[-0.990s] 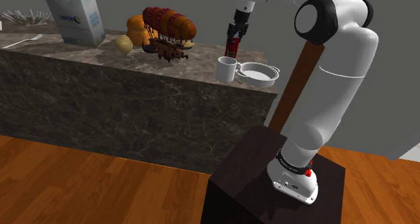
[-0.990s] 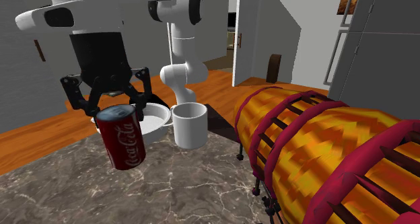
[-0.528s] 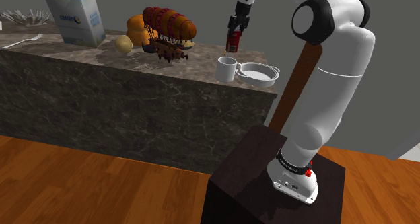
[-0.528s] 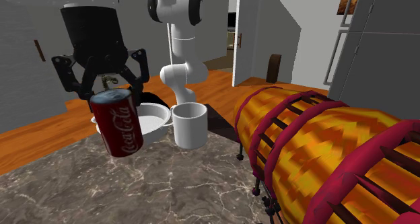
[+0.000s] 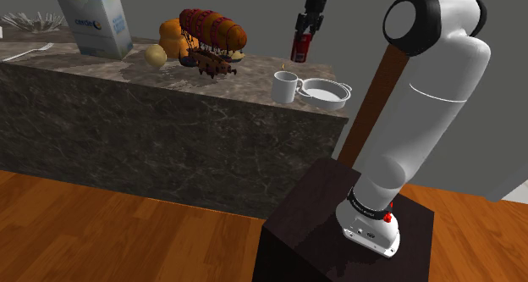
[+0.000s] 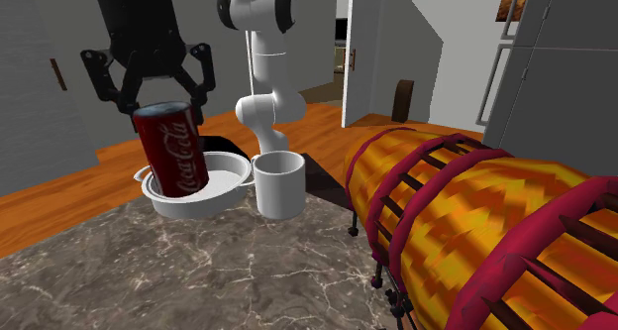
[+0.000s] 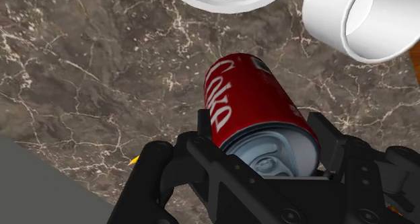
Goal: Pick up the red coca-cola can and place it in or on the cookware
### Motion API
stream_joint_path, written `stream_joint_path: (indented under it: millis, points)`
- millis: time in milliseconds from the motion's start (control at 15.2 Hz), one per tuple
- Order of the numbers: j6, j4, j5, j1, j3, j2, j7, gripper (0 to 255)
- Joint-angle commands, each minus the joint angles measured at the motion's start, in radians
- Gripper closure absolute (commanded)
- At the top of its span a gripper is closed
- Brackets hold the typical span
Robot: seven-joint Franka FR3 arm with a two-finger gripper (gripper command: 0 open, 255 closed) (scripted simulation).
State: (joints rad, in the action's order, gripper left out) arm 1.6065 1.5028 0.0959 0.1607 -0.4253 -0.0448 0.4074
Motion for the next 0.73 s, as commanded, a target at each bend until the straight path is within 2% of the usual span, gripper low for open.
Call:
stream_joint_path:
  millis: [0,660]
  points:
    - [0.008,0.089,-0.037,-0.006,0.002,0.090,-0.006,255]
    - [-0.047,0.380,-0.178,0.036,0.027,0.463,-0.012,255]
